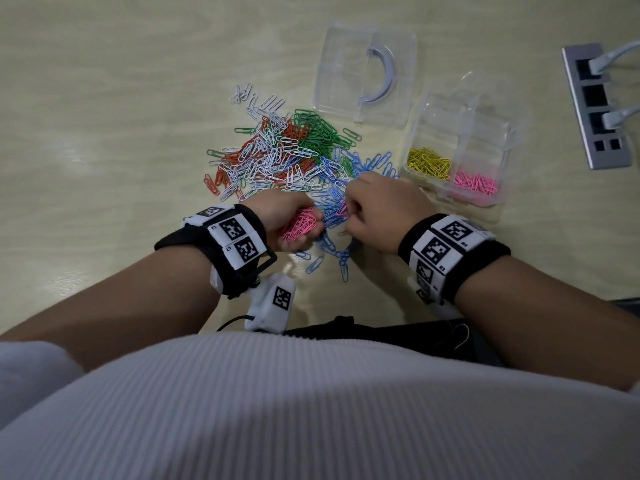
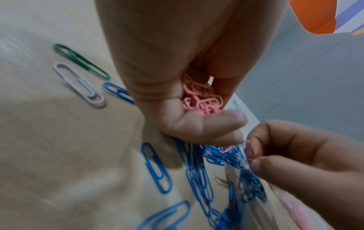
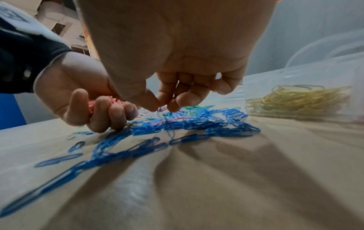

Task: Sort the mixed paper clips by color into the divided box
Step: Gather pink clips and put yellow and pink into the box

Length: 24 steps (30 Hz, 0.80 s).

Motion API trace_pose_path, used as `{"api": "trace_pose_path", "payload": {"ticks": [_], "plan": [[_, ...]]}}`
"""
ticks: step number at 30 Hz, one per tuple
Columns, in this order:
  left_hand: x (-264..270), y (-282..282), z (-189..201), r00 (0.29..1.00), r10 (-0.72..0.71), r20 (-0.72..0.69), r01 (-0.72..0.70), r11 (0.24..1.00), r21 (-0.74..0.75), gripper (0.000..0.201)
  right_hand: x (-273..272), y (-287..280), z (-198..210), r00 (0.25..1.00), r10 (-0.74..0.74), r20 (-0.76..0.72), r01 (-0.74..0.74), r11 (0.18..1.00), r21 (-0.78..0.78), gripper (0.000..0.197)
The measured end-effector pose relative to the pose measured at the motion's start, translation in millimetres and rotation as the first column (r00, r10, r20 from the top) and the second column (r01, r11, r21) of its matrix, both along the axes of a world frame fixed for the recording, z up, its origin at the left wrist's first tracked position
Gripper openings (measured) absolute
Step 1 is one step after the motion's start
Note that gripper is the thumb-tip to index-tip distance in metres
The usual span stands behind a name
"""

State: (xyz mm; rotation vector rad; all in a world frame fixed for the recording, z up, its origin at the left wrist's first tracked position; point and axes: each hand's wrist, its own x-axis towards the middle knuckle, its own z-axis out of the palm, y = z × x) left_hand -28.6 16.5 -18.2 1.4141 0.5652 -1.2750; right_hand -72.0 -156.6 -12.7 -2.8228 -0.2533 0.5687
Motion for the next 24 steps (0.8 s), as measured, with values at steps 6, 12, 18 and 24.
{"api": "trace_pose_path", "payload": {"ticks": [6,12,18,24], "plan": [[1,-8,0,0.998,-0.062,0.019,0.062,0.998,-0.001,0.024,2,9,8,0.998,0.061,0.029,-0.067,0.963,0.262,0.004],[2,-6,1,1.000,0.006,-0.031,-0.008,0.998,-0.058,0.032,9,2,1,0.993,-0.107,0.053,0.095,0.975,0.199,0.017],[2,0,6,1.000,0.016,-0.002,-0.016,0.999,-0.029,0.029,9,-3,-8,0.999,0.036,0.026,-0.035,0.998,-0.044,0.015],[3,1,5,0.999,0.044,-0.012,-0.045,0.999,-0.020,0.029,10,-7,-3,0.995,-0.075,0.068,0.069,0.994,0.084,0.007]]}}
